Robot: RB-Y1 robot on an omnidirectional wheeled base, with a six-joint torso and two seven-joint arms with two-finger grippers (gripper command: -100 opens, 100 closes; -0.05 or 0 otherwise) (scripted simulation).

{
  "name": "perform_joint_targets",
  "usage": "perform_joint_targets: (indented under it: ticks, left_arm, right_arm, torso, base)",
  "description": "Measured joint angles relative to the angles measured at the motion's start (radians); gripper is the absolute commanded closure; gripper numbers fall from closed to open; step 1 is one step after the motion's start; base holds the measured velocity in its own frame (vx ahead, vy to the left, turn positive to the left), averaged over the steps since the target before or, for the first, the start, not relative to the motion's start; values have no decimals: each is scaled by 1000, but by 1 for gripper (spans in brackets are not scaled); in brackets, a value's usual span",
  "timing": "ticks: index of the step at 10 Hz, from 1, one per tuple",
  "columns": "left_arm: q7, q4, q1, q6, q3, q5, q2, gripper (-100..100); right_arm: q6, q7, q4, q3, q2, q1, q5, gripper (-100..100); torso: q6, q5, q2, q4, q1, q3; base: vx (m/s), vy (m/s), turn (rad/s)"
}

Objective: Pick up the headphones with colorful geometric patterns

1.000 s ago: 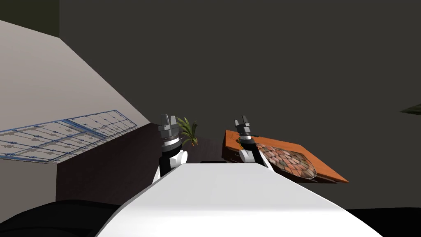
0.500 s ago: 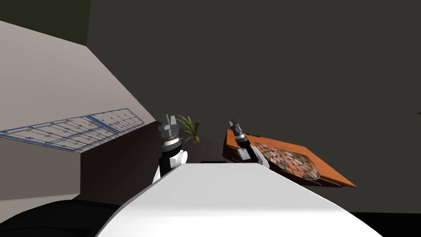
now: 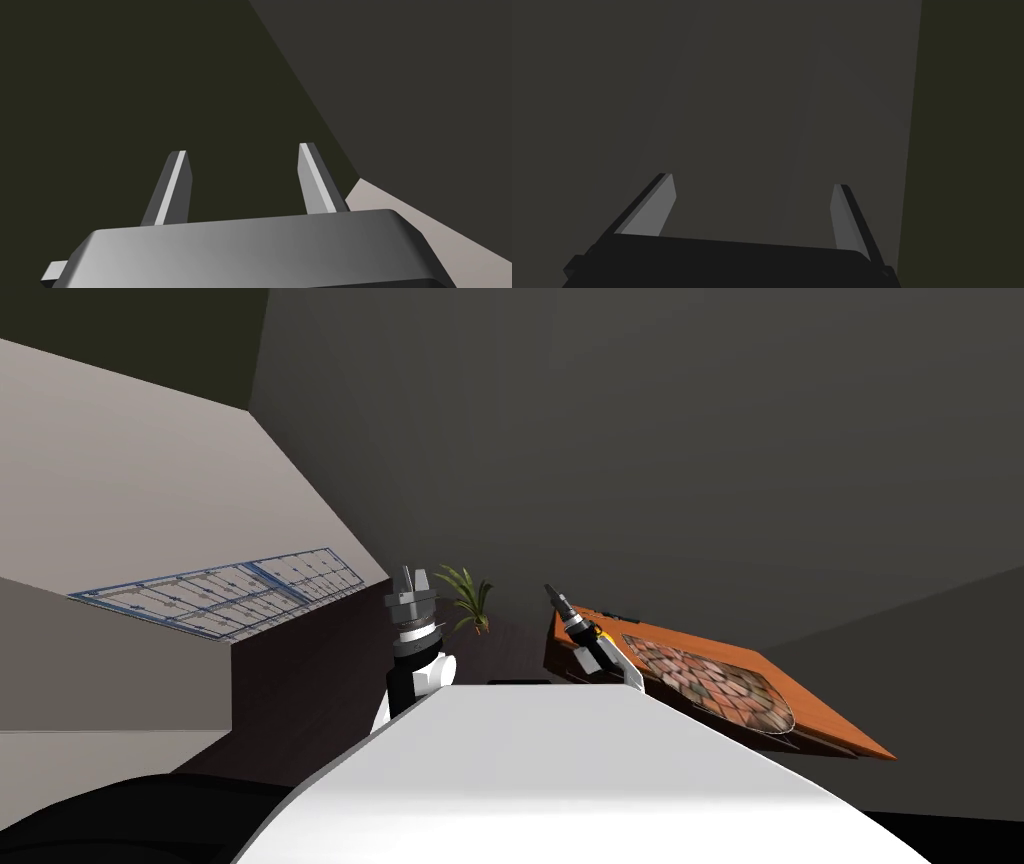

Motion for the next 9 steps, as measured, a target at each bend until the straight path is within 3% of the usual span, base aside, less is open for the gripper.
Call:
perform_joint_targets:
  ticks: [2, 9]
  left_arm:
    - [0, 0, 0, 0, 0, 0, 0, 0]
    - [0, 0, 0, 0, 0, 0, 0, 0]
  right_arm:
    - [14, 39, 58, 31, -45, -37, 59, -100]
    - [35, 156, 243, 102, -128, -104, 206, -100]
  torso:
    - [0, 0, -1, 0, 1, 0]
    - [0, 0, -3, -1, 0, -2]
  base:
    - [-19, 30, 63]
    - [6, 23, 28]
